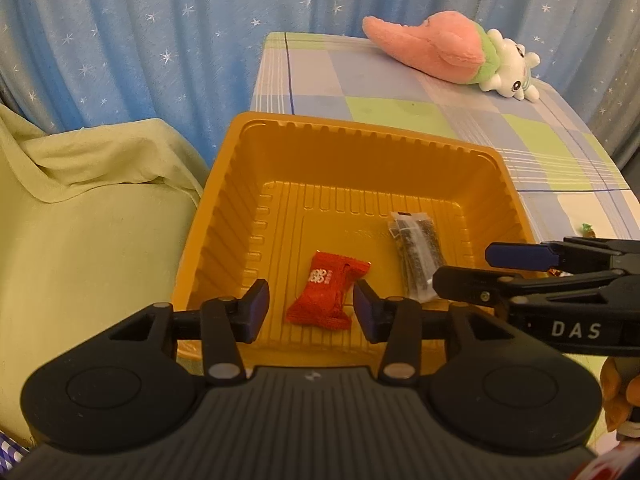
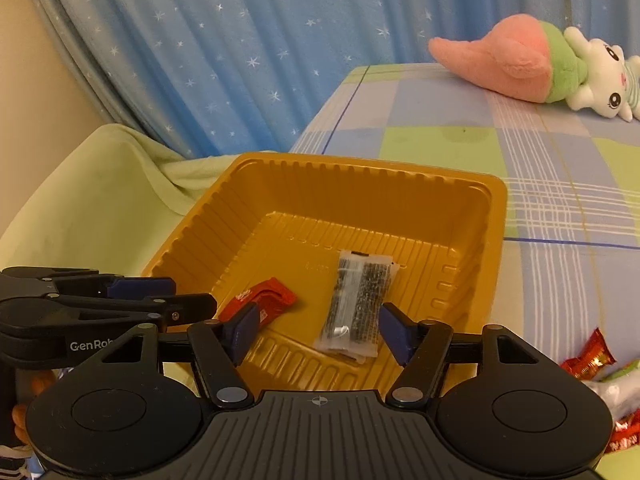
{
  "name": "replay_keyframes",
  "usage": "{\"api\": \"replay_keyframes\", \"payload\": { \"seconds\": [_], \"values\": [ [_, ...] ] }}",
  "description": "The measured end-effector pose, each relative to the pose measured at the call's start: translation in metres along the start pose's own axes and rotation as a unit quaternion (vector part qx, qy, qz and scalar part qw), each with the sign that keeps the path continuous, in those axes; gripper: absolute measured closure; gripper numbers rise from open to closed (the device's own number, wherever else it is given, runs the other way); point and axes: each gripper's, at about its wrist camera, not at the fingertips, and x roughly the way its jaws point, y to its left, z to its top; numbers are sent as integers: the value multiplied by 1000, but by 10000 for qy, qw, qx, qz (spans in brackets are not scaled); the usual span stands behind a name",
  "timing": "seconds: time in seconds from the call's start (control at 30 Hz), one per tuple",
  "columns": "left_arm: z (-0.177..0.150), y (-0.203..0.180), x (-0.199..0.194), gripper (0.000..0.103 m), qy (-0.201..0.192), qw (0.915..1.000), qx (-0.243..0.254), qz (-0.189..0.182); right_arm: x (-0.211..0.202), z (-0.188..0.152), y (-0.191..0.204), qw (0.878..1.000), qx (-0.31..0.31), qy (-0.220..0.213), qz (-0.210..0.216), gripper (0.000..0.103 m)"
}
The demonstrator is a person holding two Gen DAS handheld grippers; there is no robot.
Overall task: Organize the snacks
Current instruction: 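Open the left tool dropping the red packet while the right tool releases the clear packet into the tray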
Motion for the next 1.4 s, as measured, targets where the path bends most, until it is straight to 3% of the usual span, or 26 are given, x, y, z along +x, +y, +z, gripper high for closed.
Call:
{"api": "replay_keyframes", "payload": {
  "seconds": [0.53, 0.77, 1.4],
  "values": [
    [-22, -28, -34, 54, -155, 9996, 157, -180, -67, -31, -14, 9995, 257, -169, 89, 35],
    [-40, -52, -52, 51, -204, 9996, 182, -121, -96, -52, -26, 9992, 278, -257, -82, 35],
    [-86, -155, -66, 42, 33, 9998, 51, -170, -185, -105, -112, 9962, 749, -296, -325, 34]
  ]
}}
